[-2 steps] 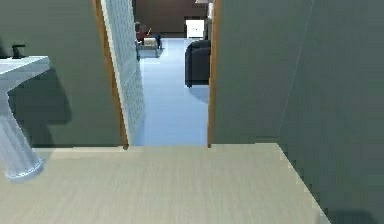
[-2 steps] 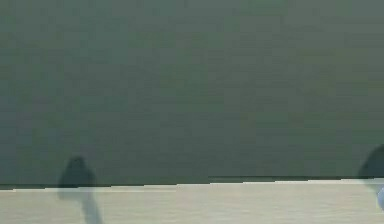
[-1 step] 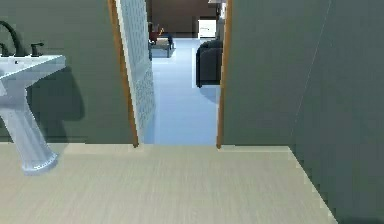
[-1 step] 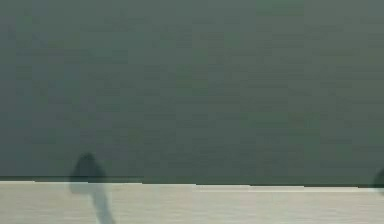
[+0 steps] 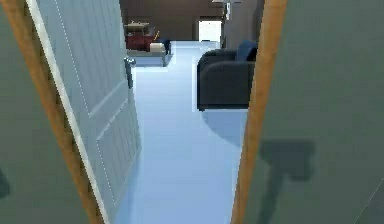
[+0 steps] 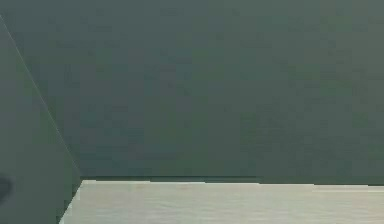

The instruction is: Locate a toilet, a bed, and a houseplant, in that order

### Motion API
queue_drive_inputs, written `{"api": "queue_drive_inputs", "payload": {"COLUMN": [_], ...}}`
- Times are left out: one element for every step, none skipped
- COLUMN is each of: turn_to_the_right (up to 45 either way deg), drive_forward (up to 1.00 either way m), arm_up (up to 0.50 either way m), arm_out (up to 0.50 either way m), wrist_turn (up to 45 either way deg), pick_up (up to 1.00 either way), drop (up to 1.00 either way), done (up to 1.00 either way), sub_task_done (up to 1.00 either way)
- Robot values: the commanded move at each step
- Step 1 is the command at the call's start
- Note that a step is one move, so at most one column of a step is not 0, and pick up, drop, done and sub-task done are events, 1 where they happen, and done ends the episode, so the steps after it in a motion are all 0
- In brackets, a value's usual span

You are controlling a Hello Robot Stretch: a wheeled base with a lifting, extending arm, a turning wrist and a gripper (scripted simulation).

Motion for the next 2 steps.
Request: {"api": "queue_drive_inputs", "payload": {"turn_to_the_right": [0.0, 0.0], "drive_forward": [0.65, 0.4], "arm_up": [0.0, 0.0], "arm_out": [0.0, 0.0], "wrist_turn": [0.0, 0.0], "pick_up": [0.0, 0.0], "drop": [0.0, 0.0], "done": [0.0, 0.0], "sub_task_done": [0.0, 0.0]}}
